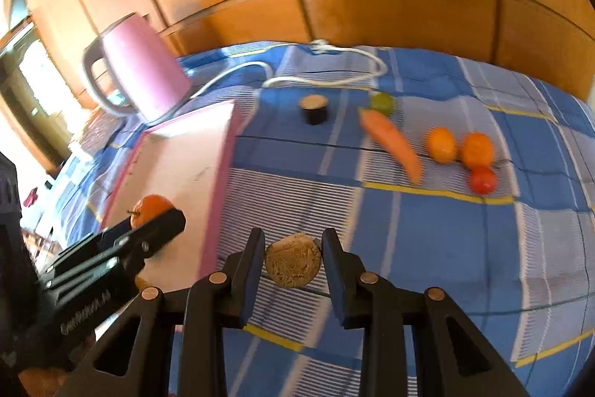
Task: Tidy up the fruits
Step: 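Carry both held items over the white tray and open both tools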
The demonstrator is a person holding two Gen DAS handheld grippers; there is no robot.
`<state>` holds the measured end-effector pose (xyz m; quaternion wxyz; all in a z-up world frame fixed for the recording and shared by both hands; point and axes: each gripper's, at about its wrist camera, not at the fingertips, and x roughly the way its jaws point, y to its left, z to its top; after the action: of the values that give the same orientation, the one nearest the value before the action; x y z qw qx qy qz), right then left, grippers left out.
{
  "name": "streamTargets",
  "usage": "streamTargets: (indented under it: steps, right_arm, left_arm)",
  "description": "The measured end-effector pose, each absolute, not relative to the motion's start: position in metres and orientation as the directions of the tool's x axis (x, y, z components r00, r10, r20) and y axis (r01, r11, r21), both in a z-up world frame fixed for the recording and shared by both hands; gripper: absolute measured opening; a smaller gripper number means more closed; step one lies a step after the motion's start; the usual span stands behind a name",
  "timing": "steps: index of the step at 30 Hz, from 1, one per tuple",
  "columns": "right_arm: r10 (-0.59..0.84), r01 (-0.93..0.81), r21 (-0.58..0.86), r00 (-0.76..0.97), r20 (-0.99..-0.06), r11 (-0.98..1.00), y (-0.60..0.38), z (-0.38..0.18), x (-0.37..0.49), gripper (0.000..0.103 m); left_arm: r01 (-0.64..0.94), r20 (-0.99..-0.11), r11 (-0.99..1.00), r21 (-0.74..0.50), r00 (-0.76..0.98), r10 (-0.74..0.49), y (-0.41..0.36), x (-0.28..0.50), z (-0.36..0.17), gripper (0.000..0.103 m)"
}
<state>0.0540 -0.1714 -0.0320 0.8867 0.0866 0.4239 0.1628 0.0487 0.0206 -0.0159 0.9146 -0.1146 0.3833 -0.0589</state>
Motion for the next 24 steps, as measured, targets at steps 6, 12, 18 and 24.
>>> streamTargets:
  steps: [6,12,18,24]
  right_arm:
    - [0.425,-0.321,0.287,0.555,-0.715,0.903,-0.130,-0.022,0.062,0.032]
    - [0.446,-0.395,0.256,0.526,-0.725,0.882,-0.087,-0.020,0.073,0.032]
    - [0.434,-0.411,0.232,0.516,-0.739,0.882,-0.064,-0.024,0.082,0.037]
    - [0.417,-0.386,0.232,0.515,-0.749,0.893,-0.067,-0.029,0.076,0.040]
  left_arm:
    - [-0.093,-0.692,0.962,-0.256,0.712,-0.116,0.064,0.050,-0.018,0.039]
    - [-0.170,-0.708,0.956,-0.239,0.705,-0.052,0.088,0.050,-0.027,0.040]
    - [-0.227,-0.713,0.944,-0.238,0.701,-0.011,0.103,0.045,-0.032,0.046]
    - [-0.221,-0.703,0.946,-0.238,0.711,-0.011,0.100,0.041,-0.028,0.047]
